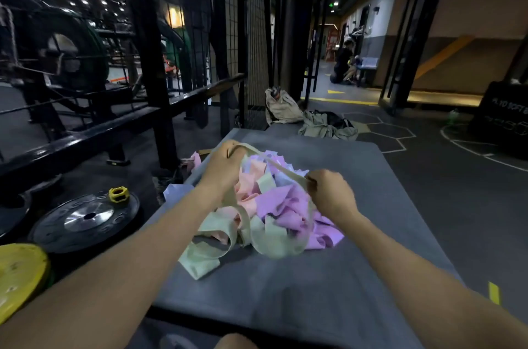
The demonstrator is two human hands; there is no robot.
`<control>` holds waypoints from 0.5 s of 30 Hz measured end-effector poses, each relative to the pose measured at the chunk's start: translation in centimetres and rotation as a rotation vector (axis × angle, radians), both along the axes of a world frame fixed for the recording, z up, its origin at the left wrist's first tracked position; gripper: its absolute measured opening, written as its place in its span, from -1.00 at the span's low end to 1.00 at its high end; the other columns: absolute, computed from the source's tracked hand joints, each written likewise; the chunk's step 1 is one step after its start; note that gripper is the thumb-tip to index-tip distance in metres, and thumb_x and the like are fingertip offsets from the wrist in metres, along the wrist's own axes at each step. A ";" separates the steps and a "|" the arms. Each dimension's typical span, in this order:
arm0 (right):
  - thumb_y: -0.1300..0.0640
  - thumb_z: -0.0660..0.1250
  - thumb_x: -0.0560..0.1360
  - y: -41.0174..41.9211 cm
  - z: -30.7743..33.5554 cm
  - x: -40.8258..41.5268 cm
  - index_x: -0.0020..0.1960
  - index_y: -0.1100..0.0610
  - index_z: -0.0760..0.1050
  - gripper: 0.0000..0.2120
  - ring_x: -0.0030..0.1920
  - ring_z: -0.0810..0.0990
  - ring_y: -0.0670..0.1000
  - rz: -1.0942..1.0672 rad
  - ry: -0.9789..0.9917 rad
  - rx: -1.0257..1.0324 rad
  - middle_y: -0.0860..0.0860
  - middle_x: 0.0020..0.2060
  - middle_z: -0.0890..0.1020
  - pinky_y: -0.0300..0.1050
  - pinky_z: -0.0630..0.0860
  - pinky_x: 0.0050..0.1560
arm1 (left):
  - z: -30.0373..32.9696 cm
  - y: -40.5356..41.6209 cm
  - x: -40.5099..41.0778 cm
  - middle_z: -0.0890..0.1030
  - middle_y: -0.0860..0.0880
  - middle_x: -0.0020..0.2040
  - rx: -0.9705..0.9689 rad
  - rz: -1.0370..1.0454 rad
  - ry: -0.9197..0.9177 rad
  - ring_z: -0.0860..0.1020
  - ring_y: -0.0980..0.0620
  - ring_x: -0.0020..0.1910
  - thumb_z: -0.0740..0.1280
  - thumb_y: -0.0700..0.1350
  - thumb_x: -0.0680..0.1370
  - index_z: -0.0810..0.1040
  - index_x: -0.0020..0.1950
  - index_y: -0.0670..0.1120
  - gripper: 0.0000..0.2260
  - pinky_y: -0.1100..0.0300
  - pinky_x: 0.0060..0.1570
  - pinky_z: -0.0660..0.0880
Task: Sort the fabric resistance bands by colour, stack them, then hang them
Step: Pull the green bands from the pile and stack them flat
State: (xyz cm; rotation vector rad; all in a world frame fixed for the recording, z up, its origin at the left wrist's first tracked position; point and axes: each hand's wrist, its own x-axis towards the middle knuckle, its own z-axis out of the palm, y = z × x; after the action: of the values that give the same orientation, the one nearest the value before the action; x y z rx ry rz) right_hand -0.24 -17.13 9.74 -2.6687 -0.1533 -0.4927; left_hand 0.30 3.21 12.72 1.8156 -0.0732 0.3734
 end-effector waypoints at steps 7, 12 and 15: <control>0.25 0.02 0.55 -1.3 2.0 -2.7 0.01 0.15 0.28 -0.90 -0.22 0.45 0.21 -0.111 -0.011 0.021 0.17 -0.20 0.48 -0.07 0.34 -0.26 | -0.6 1.0 -2.4 0.50 -0.08 -0.31 0.318 -0.014 0.226 0.46 0.00 -0.37 0.03 0.16 0.61 0.44 -0.18 -0.10 -0.60 0.18 -0.30 0.41; 0.33 0.09 0.48 -3.3 2.3 -5.0 0.06 0.24 0.38 -0.81 -0.13 0.54 0.27 -0.128 -0.017 0.170 0.24 -0.16 0.54 -0.01 0.43 -0.24 | -1.2 1.7 -4.7 0.16 -0.01 0.33 0.645 -0.174 0.343 0.50 -0.02 0.04 0.24 0.33 0.42 0.51 0.13 -0.06 -0.49 0.15 0.00 0.40; 0.39 0.21 0.43 -5.4 1.6 -6.2 -0.04 0.29 0.56 -0.81 -0.09 0.59 0.23 -0.127 -0.004 0.187 0.24 -0.15 0.63 -0.08 0.45 -0.21 | -2.7 2.6 -5.4 0.44 -0.05 0.15 0.642 -0.214 0.389 0.46 0.01 0.02 0.52 -0.05 0.34 0.36 0.22 -0.05 -0.46 0.18 -0.06 0.42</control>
State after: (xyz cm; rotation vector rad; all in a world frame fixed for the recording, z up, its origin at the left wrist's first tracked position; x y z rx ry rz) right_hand -6.43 -22.50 11.29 -2.5044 0.0591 -0.5250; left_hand -5.15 5.78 10.05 2.4539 -0.1245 -0.1877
